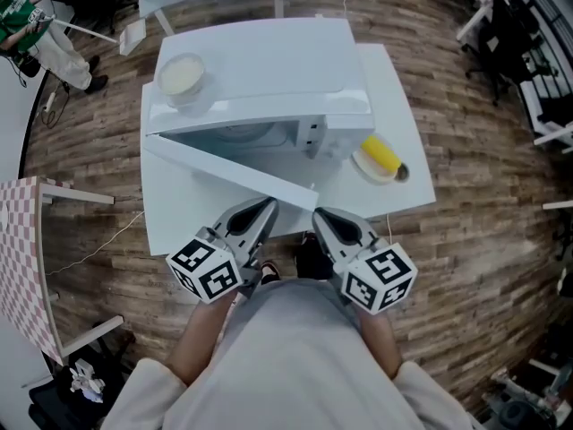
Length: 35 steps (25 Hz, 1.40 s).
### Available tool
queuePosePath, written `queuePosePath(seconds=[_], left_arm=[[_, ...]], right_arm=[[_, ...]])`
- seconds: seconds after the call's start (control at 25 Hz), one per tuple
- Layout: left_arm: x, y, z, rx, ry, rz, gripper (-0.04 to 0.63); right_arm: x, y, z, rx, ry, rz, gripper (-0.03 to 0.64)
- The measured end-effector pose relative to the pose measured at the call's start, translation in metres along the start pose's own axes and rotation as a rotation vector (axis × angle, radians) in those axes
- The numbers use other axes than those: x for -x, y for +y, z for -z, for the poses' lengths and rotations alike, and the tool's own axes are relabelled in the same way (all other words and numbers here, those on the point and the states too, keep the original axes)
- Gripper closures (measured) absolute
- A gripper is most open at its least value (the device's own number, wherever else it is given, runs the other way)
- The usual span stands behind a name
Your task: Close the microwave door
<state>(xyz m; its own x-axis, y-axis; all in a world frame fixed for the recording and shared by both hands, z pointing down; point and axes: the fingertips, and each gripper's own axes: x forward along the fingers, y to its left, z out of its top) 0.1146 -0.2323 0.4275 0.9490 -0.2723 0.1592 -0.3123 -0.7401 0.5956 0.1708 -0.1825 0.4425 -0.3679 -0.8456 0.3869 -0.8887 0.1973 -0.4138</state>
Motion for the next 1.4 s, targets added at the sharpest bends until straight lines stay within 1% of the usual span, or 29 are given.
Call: queuePosePath(seconds=[0.16,0.64,1.2,1.4], left_arm=[[-0.009,0.006,-0.003,0.014,-0.004,-0.008,0.578],[-0.046,0.013,-0.016,0.012,-0.011,-0.022,0.578],[-0.086,0.006,-0.015,0.011,-0.035,-0.048,0.578],[-0.098,0.005,-0.016,0.011,-0.059,-0.074,0.578]], right_arm=[[-0.005,-0.009,-0.005,0.0,0.003,-0.013,0.594],[-0.022,-0.031,-0.027,0.019,0.023,-0.075,0.594],[-0.02,-0.061,-0.041,0.06,0.039,-0.139,0.594],[-0.015,-0.073,-0.044,0.075,0.044,-0.157,0.594]])
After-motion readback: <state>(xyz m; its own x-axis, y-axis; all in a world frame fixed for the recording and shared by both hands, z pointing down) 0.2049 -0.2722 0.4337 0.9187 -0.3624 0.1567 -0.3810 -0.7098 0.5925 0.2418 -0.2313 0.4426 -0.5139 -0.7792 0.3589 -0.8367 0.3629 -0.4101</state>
